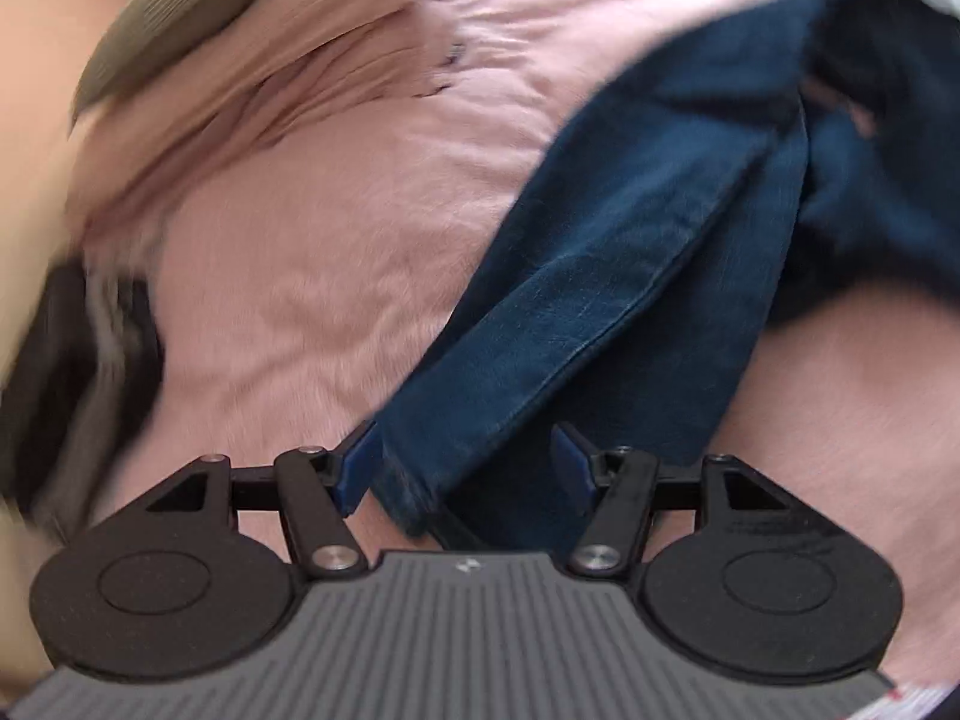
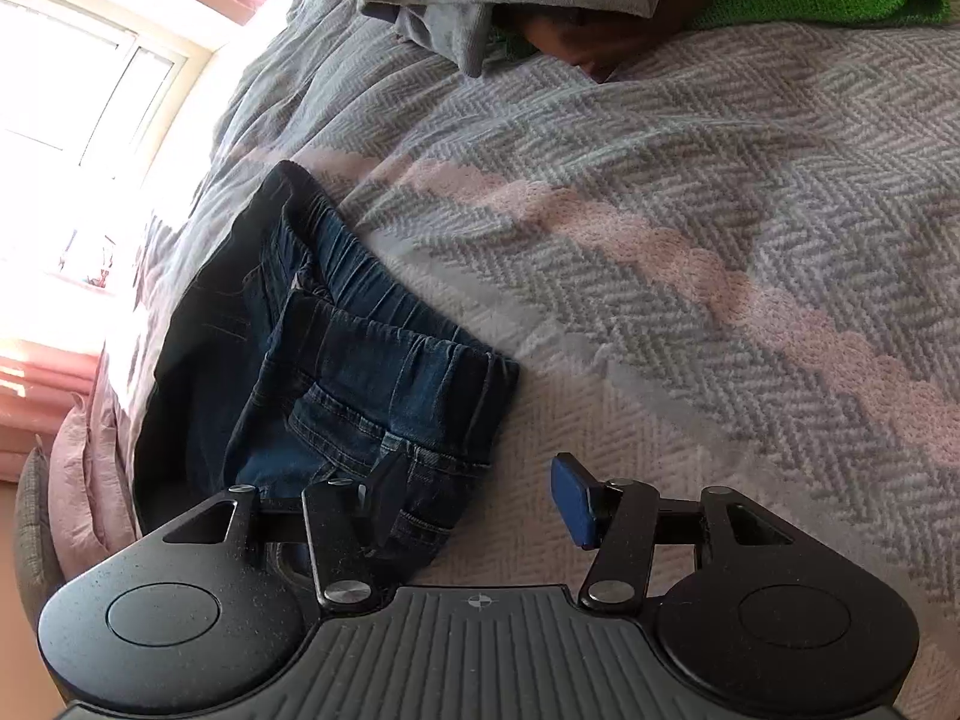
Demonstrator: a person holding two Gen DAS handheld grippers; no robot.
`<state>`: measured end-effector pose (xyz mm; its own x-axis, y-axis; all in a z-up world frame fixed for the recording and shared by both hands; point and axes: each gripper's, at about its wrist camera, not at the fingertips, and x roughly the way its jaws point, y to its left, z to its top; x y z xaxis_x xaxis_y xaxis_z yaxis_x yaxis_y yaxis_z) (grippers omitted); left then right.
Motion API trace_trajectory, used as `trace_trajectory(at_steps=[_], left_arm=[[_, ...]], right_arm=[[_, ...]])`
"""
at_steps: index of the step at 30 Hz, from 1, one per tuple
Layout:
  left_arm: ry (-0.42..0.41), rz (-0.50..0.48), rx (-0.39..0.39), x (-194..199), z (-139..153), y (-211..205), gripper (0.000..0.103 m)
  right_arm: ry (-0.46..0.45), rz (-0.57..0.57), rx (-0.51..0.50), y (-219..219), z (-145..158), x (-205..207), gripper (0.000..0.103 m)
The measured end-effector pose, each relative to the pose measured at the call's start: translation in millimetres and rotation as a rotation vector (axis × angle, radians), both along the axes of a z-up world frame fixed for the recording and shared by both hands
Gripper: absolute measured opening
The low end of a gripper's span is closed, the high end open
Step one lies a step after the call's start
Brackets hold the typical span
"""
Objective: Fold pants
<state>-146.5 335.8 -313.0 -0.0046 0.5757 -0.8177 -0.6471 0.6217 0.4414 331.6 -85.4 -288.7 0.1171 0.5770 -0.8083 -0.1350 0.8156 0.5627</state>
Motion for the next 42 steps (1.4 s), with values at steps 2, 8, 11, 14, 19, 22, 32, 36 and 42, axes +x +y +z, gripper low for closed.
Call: trace_trajectory(at_steps=[2,8,11,14,19,22,32,36,42], left_arm=[[0.111,-0.122,-0.006,7.2,-20.0,8.7,0.016],[-0.192,0.08,-0.009,-18.8,45.7,121.1,0.003],[-0.374,0.261,0.057,-43.3,88.3,194.3,0.013],[-0.395,0.412,0.102,-52.9,103.0,243.4,0.04],[-0.563,0.581,-0.197,-86.8,83.3,227.7,0.051],[-0.694,0.653,-0.487,-100.1,49.8,151.9,0.061],[-1.041,1.217,-0.691,-107.7,-34.1,-8.1,0.07],[-1.065,1.37,-0.516,-115.3,-45.5,5.1,0.055],[-0.911,0.964,-0.185,-110.0,38.3,32.0,0.01]], right_arm=[[-0.005,-0.027,-0.008,0.5,2.8,-4.4,0.05],[-0.046,-0.076,-0.01,8.1,17.8,-27.4,0.05],[-0.075,-0.099,-0.011,14.0,25.0,-42.1,0.05],[-0.087,-0.122,-0.015,19.0,29.9,-57.5,0.05],[-0.083,-0.116,-0.014,18.8,32.5,-75.6,0.05],[-0.07,-0.1,-0.04,19.1,28.0,-74.2,0.051],[-0.059,-0.006,-0.017,15.0,5.6,-47.3,0.055],[-0.047,0.026,-0.012,7.2,-3.3,-41.2,0.056],[-0.039,0.053,0.052,1.0,-9.5,-33.5,0.056]])
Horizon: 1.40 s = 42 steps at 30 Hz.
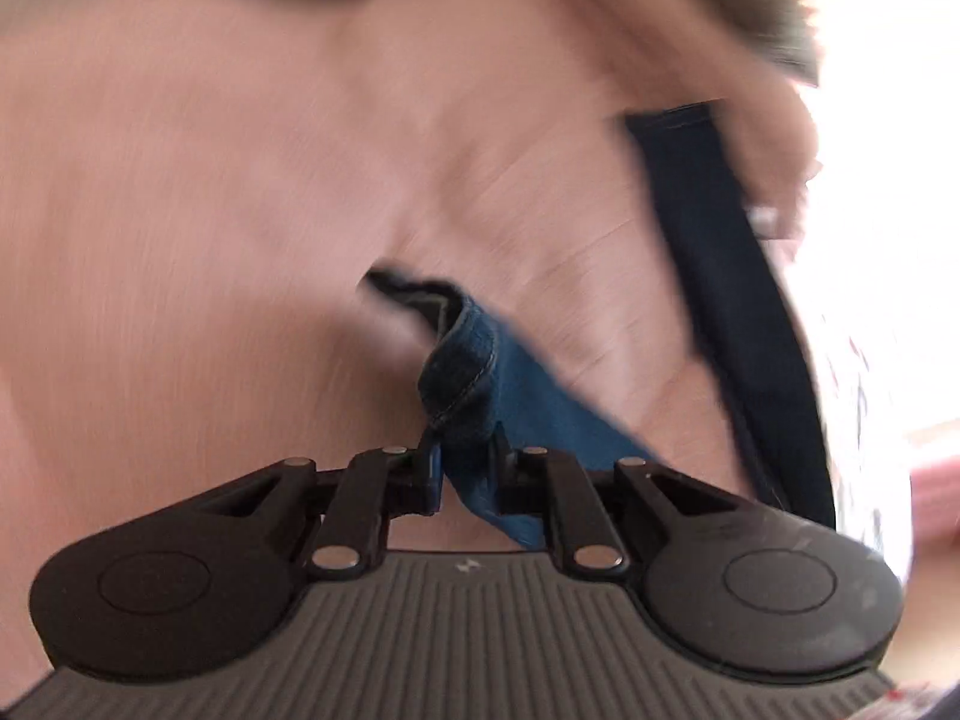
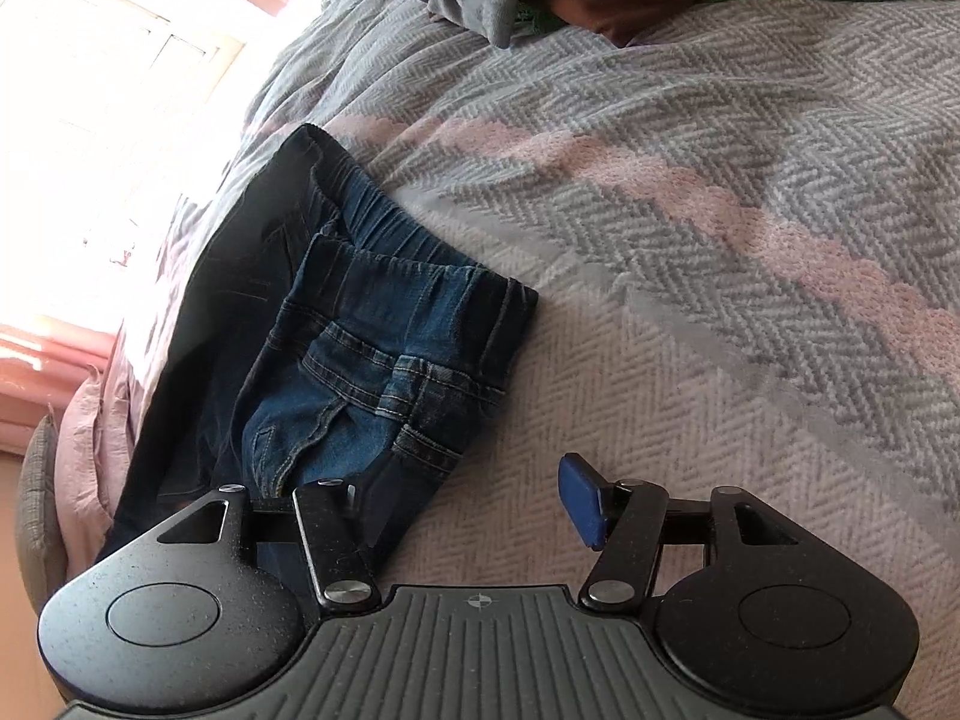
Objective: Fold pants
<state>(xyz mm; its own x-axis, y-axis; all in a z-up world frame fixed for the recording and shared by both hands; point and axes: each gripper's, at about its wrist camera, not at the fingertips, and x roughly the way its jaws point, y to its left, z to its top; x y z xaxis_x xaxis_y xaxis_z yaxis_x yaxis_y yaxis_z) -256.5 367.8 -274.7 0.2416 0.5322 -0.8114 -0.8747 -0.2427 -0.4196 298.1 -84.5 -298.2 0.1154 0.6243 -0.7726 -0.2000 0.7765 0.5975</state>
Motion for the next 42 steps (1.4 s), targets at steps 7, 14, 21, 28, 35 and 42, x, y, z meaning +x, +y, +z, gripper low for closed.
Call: trace_trajectory(at_steps=[7,14,21,28,35,42], left_arm=[[0.343,-0.117,0.232,-67.2,87.8,12.0,0.01],[0.369,0.047,-0.143,-160.7,1.2,-11.1,0.031],[0.064,0.209,-0.162,-173.4,-57.3,-78.4,0.052],[0.038,0.24,-0.095,-160.8,-67.0,-52.6,0.058],[0.08,0.13,0.013,-162.7,-23.0,-35.5,0.0],[0.27,-0.071,0.022,-158.4,0.0,-71.3,0.001]], right_arm=[[0.034,-0.051,0.063,-5.9,-3.0,16.8,0.056],[0.061,-0.087,0.132,-12.8,-20.9,36.9,0.056],[0.054,-0.123,0.223,-9.5,-37.0,40.6,0.056],[-0.052,-0.062,0.158,13.2,-28.0,43.6,0.015],[-0.122,0.01,0.35,-14.7,40.2,37.8,0.004],[-0.058,-0.052,0.257,-127.5,41.9,13.8,0.004]])
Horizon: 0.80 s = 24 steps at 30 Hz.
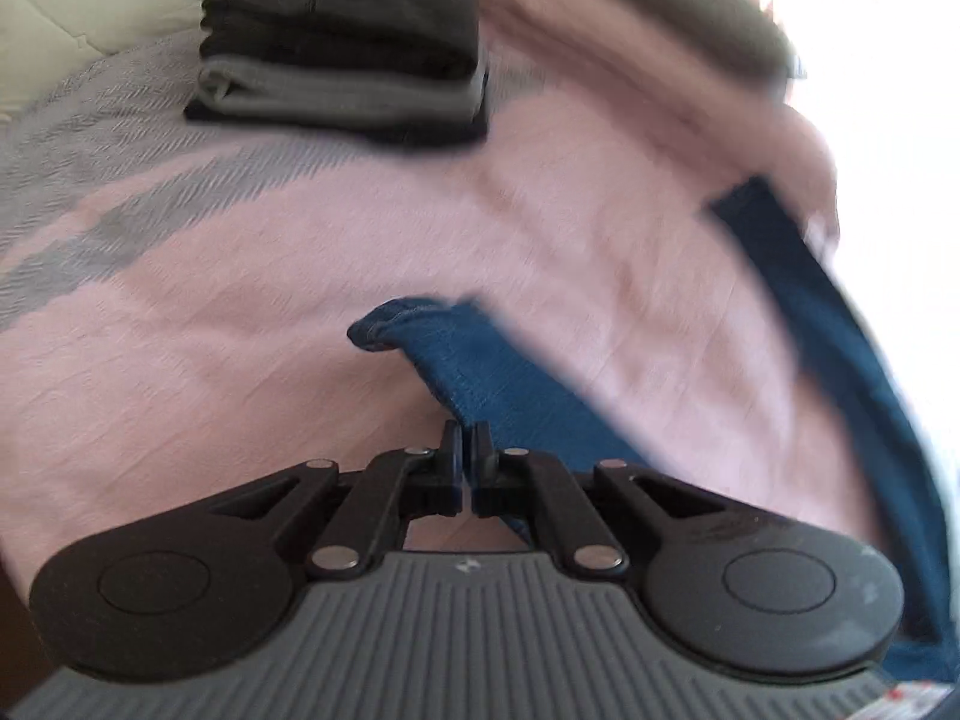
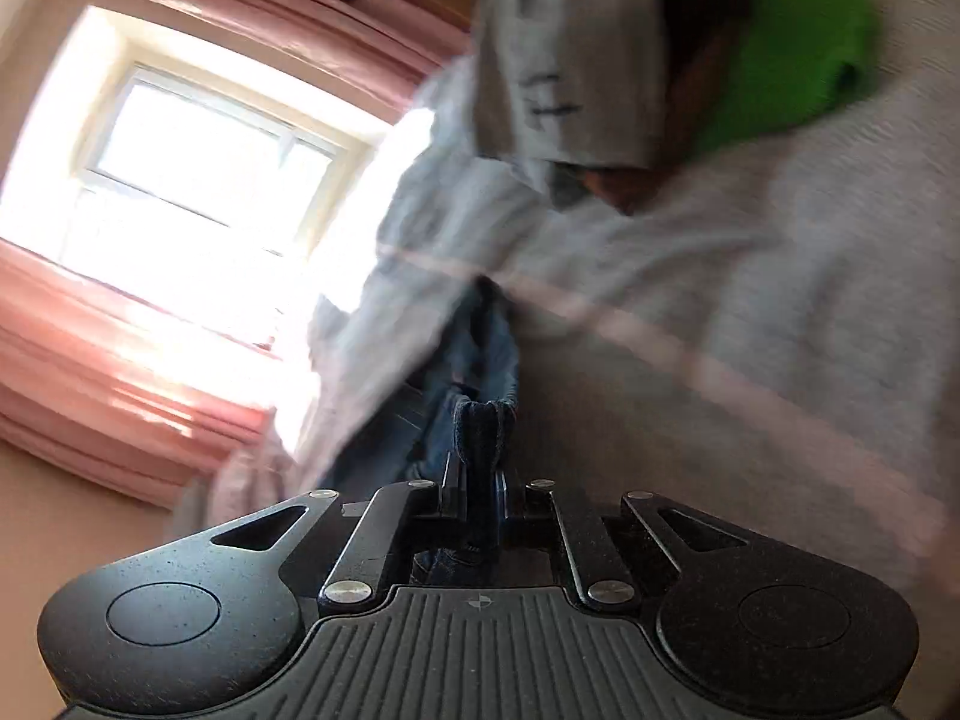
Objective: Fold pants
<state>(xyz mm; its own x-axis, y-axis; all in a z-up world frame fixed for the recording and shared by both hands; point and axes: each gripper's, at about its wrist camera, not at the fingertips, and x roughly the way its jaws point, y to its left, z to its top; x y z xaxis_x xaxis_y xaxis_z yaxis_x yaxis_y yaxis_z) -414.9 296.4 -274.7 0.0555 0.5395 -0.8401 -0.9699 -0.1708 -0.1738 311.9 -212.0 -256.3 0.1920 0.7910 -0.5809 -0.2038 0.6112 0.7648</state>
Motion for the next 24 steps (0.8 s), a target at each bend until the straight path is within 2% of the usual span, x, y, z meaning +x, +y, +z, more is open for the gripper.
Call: trace_trajectory(at_steps=[2,5,6,8,11,15,16,19,24], left_arm=[[0.097,-0.031,-0.075,5.4,-20.4,-13.2,0.003],[0.17,0.021,-0.123,8.0,-37.5,-24.8,0.007],[0.194,0.028,-0.132,8.5,-38.4,-28.3,0.007],[0.239,0.023,-0.132,9.0,-33.4,-34.8,0.021],[0.23,0.035,-0.1,7.0,-16.4,-41.0,0.024],[0.158,-0.015,-0.045,25.4,-1.2,-25.9,0.027],[0.14,-0.037,-0.032,34.0,0.3,-19.3,0.03],[0.092,-0.107,0.005,57.6,-1.7,5.7,0.031],[0.091,-0.224,-0.025,94.5,-14.7,37.2,0.031]], right_arm=[[0.088,-0.045,-0.106,-27.6,-28.6,-8.8,0.004],[0.157,-0.099,-0.168,-37.5,-50.0,-11.9,0.006],[0.171,-0.103,-0.205,-36.5,-50.6,-8.4,0.02],[0.166,-0.072,-0.295,-33.0,-43.9,2.4,0.048],[0.054,-0.082,-0.378,-31.0,-19.8,13.7,0.049],[-0.048,-0.113,-0.351,-12.7,-4.3,27.7,0.049],[-0.071,-0.085,-0.334,-2.0,-2.4,28.3,0.049],[-0.131,0.016,-0.321,37.4,-2.8,20.9,0.049],[-0.207,0.172,-0.284,82.0,-13.5,6.0,0.049]])
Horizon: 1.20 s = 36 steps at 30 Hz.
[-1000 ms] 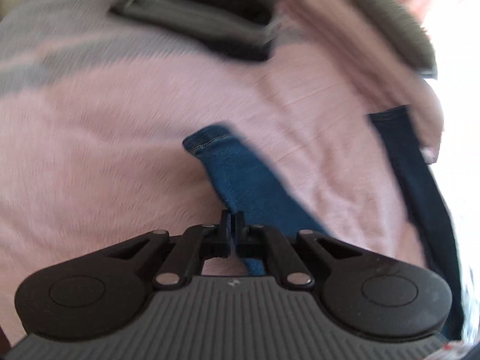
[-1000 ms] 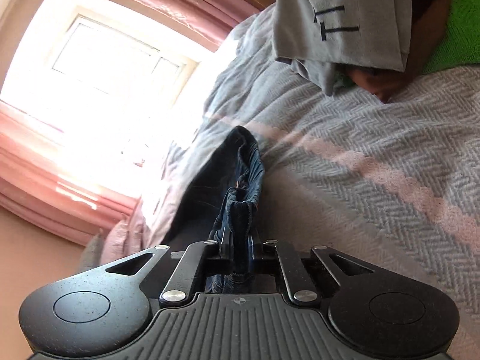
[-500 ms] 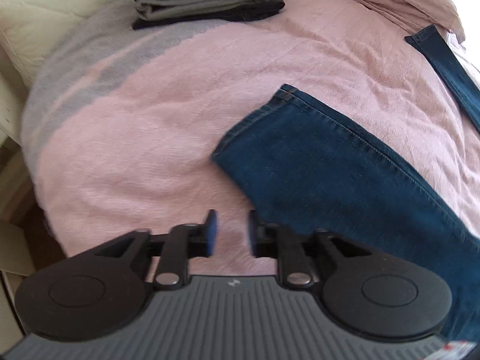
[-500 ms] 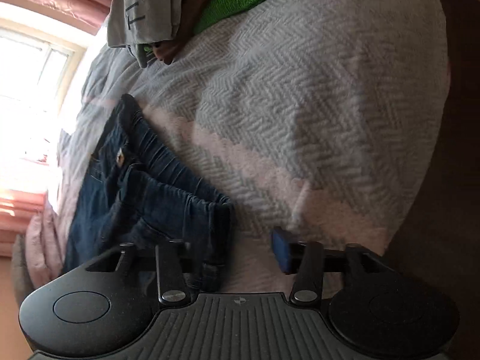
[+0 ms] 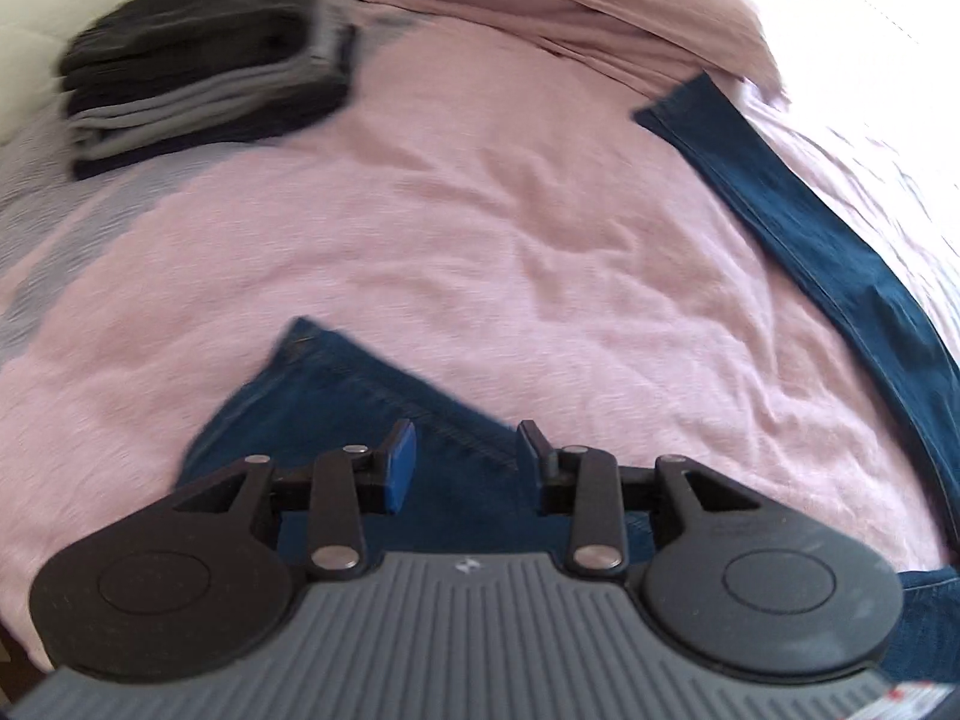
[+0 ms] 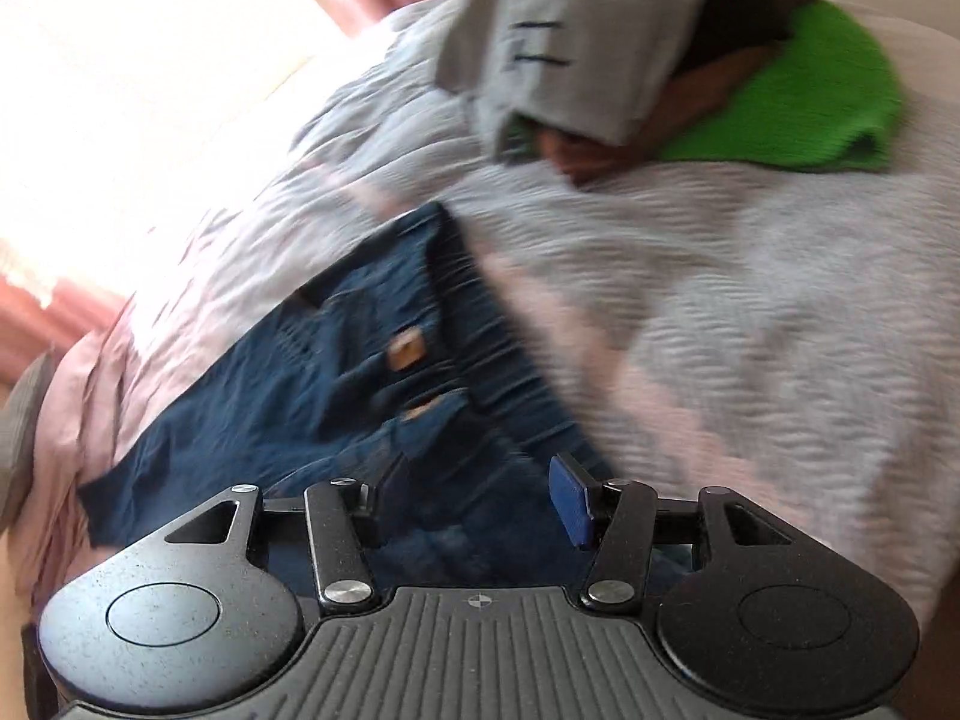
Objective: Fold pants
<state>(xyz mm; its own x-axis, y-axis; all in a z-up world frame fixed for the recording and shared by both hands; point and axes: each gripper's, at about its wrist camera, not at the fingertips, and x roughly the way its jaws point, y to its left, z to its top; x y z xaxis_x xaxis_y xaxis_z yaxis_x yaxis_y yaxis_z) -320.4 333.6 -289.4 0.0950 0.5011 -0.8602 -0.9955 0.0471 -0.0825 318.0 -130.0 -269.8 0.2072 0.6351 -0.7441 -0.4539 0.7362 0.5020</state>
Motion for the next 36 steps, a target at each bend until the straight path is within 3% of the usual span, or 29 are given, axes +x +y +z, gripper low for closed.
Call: trace_trajectory(at_steps=[7,12,17,19,20,21,23,25,28,31,33,36], left_arm=[[-0.049,-0.03,-0.055,26.4,-17.0,31.3,0.032],[-0.026,-0.088,-0.064,46.6,-24.3,42.0,0.032],[-0.035,-0.092,-0.083,62.5,-31.8,44.1,0.033],[-0.036,-0.089,-0.09,68.7,-35.3,44.2,0.033],[-0.033,-0.089,-0.093,72.3,-36.5,44.7,0.033],[-0.032,-0.091,-0.092,75.3,-36.8,45.2,0.033],[-0.032,-0.1,-0.087,82.6,-37.3,46.6,0.033],[-0.031,-0.112,-0.076,90.5,-38.2,49.8,0.033],[-0.032,-0.117,-0.085,105.2,-46.2,59.7,0.033],[-0.044,-0.139,-0.081,120.9,-49.1,75.1,0.033],[-0.062,-0.152,-0.064,129.2,-48.1,91.5,0.033],[-0.134,-0.137,-0.04,137.6,-46.5,127.1,0.033]], right_arm=[[-0.069,0.215,-0.009,54.2,-21.6,23.4,0.049],[0.005,0.267,0.008,78.3,-50.2,67.0,0.049],[0.007,0.291,0.014,102.3,-66.9,88.4,0.049],[0.005,0.283,0.031,104.7,-69.3,90.9,0.015],[-0.001,0.277,0.032,104.6,-68.2,91.4,0.006],[-0.009,0.28,0.058,103.2,-62.5,90.6,0.002],[-0.123,0.268,0.088,99.9,-40.3,81.3,0.002],[-0.185,0.22,0.059,96.1,-31.4,78.6,0.002],[-0.208,0.234,-0.142,120.1,-64.6,69.9,0.004],[-0.246,0.172,-0.2,133.5,-66.8,63.9,0.012],[-0.248,0.091,-0.226,130.8,-58.2,61.7,0.031],[-0.285,-0.021,-0.257,115.3,-45.2,56.5,0.04]])
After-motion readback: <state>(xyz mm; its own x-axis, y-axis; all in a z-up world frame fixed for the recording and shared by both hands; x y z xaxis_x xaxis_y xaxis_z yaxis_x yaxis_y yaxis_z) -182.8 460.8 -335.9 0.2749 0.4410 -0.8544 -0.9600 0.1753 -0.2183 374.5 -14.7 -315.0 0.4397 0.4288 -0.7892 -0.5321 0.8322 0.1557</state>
